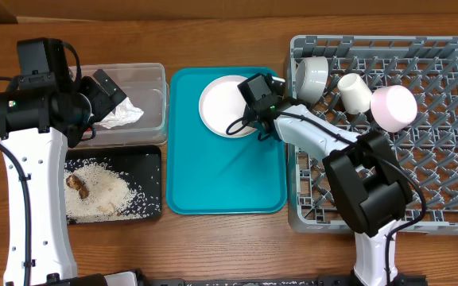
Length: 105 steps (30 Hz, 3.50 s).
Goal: Sort waste into correct bins and load items into the dishwasher
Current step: 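Grasp the white plate's rim with the right gripper and lift it, then carry the white plate with the right gripper into the rack's middle, then lower the white plate upright into the rack and open the gripper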
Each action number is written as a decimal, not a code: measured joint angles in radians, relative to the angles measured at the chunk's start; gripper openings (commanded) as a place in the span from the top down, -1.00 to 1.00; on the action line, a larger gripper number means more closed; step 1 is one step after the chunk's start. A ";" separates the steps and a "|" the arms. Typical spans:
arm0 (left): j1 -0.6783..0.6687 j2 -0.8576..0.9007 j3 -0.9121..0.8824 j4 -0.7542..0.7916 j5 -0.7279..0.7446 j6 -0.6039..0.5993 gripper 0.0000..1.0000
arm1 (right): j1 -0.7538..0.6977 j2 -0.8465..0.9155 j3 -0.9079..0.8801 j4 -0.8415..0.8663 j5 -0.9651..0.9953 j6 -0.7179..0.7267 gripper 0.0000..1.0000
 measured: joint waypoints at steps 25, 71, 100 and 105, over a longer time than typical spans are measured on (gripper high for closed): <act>0.000 0.000 0.000 0.000 0.000 0.000 -0.99 | 0.026 -0.194 0.005 -0.140 0.015 -0.103 0.92; 0.000 0.000 0.000 0.000 0.000 0.000 -0.99 | -0.108 -0.758 0.007 -0.703 0.626 -0.935 0.92; 0.000 0.000 0.000 0.000 0.000 0.000 -0.99 | -0.185 -0.527 0.006 -0.680 0.505 -0.944 0.83; 0.000 0.000 0.000 0.000 0.000 0.000 -0.99 | -0.185 -0.527 0.006 -0.671 0.470 -0.941 0.42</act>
